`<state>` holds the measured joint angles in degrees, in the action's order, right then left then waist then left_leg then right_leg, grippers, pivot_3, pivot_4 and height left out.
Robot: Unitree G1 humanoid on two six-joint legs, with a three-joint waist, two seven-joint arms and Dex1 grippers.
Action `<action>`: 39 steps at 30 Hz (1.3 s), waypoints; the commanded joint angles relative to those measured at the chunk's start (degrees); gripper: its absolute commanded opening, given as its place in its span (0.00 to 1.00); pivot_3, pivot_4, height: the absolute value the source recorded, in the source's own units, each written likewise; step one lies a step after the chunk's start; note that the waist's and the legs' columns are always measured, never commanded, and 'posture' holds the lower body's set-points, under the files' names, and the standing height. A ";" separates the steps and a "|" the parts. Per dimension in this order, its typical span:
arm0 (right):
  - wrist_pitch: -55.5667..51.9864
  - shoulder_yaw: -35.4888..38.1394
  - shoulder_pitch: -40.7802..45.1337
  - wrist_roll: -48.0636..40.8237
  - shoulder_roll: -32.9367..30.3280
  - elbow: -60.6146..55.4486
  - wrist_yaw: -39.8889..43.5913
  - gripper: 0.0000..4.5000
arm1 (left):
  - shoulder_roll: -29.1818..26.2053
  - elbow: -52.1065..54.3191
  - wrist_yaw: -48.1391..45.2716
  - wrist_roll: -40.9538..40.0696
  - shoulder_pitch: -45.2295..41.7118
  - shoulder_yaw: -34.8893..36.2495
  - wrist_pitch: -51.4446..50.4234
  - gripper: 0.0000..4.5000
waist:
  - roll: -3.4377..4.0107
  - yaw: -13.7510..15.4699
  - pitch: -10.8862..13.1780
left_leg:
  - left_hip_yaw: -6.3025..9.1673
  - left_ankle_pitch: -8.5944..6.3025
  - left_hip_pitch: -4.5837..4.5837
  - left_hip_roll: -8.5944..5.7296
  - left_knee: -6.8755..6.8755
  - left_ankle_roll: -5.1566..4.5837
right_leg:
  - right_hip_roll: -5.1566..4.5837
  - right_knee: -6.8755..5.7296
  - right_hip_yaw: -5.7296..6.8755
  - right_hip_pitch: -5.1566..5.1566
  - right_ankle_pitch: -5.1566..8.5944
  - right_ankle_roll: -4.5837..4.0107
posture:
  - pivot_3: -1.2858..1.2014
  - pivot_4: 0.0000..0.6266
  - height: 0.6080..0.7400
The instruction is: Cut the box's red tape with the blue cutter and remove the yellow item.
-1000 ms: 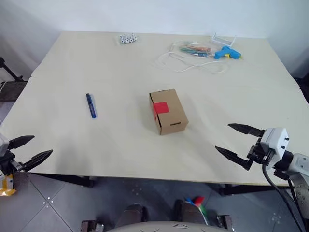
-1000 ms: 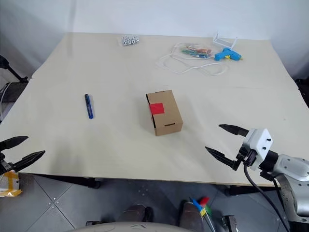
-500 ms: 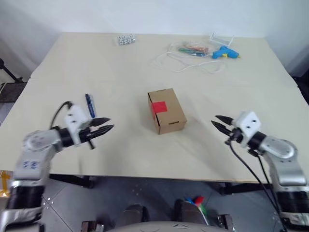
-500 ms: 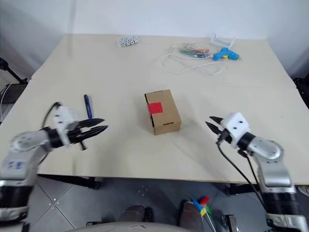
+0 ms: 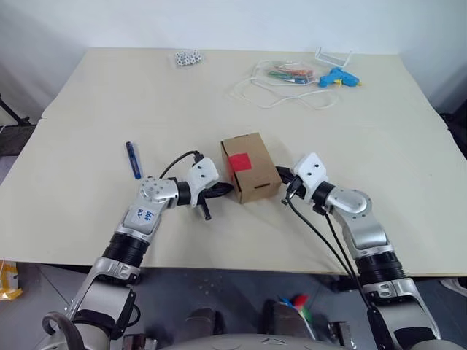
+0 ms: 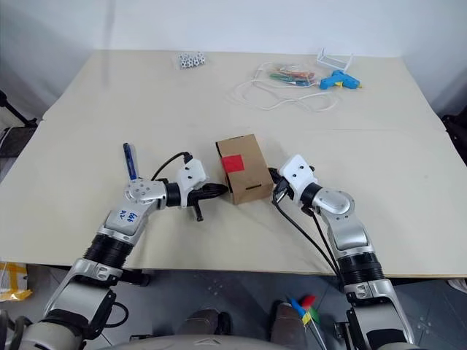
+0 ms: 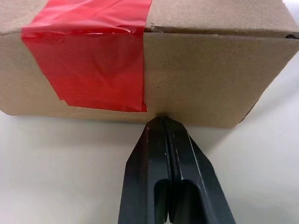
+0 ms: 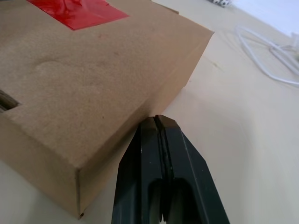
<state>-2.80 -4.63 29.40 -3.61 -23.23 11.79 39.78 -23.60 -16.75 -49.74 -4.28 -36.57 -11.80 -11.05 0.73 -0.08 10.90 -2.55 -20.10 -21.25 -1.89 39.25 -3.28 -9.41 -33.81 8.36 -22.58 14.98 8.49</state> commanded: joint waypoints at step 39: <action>-21.45 1.70 -12.34 -12.53 -15.27 -27.63 10.30 0.00 | -3.59 -9.57 -15.73 -4.01 -6.74 2.32 11.91 0.00 | -0.12 1.29 0.13 | -0.23 -0.02 -0.10 0.01 0.65 -0.03 | 0.05 -0.10 -0.48 0.01 -0.02 0.03 | 0.52 0.24 1.00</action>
<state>-25.25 -2.90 15.81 -15.94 -39.50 -14.84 50.94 -28.42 -30.70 -62.00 -5.45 -43.88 -8.28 1.06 0.60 1.20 11.03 -2.78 -20.12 -21.35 -1.88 39.91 -3.32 -9.36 -33.90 7.86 -22.57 14.96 8.52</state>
